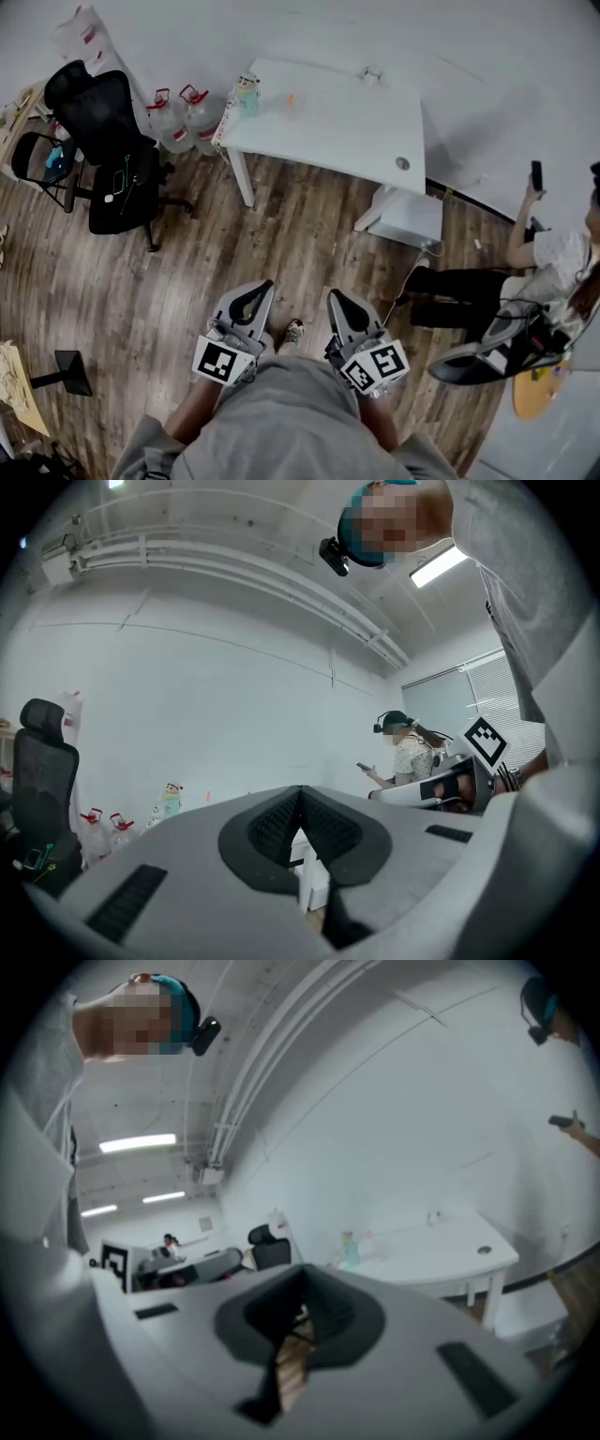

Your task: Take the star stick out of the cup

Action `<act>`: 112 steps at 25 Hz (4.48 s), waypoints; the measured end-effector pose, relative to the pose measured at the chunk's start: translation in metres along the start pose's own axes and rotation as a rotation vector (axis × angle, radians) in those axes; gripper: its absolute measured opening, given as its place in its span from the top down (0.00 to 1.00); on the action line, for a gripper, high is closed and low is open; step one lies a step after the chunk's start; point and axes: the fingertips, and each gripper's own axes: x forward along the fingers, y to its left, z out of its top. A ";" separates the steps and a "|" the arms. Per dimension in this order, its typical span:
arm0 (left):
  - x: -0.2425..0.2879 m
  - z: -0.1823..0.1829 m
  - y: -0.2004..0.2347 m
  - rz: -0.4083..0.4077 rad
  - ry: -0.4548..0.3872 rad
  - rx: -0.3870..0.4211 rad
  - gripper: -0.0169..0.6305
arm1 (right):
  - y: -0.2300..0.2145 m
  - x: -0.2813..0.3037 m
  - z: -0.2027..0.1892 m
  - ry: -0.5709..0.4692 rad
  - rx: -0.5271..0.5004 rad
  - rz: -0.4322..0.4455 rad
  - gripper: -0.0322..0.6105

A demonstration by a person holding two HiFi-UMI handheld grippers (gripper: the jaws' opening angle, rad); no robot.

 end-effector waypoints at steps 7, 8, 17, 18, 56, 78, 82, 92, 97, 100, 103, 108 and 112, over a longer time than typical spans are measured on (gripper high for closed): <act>-0.017 -0.006 0.034 0.010 0.018 -0.020 0.93 | 0.029 0.027 0.002 -0.002 -0.039 -0.012 0.89; -0.019 -0.004 0.038 0.009 0.013 -0.018 0.93 | 0.032 0.030 0.001 0.000 -0.036 -0.013 0.89; -0.040 0.002 0.080 0.064 -0.019 0.029 0.93 | 0.057 0.063 -0.006 -0.033 -0.039 -0.014 0.89; -0.042 0.003 0.084 0.063 -0.021 0.035 0.93 | 0.060 0.067 -0.005 -0.041 -0.042 -0.013 0.89; 0.124 0.007 0.170 0.061 0.009 0.035 0.93 | -0.066 0.208 0.055 0.005 -0.027 0.033 0.89; 0.232 0.006 0.168 0.144 0.020 0.055 0.93 | -0.177 0.229 0.088 -0.002 0.002 0.089 0.89; 0.245 0.003 0.170 0.133 0.026 0.057 0.93 | -0.187 0.232 0.086 0.002 0.018 0.077 0.89; 0.288 0.000 0.201 0.082 0.034 0.036 0.93 | -0.211 0.262 0.093 0.020 0.016 0.018 0.89; 0.316 0.003 0.229 0.063 0.038 0.035 0.93 | -0.223 0.292 0.101 0.030 0.011 0.003 0.89; 0.330 0.003 0.244 0.054 0.045 0.023 0.93 | -0.229 0.312 0.107 0.036 0.009 -0.006 0.89; 0.346 -0.003 0.259 0.046 0.063 0.017 0.93 | -0.236 0.329 0.113 0.036 0.013 -0.017 0.89; 0.373 -0.015 0.280 0.045 0.094 0.009 0.93 | -0.252 0.350 0.118 0.046 0.015 -0.032 0.89; 0.392 -0.022 0.295 0.043 0.108 0.012 0.93 | -0.262 0.362 0.120 0.057 0.022 -0.046 0.89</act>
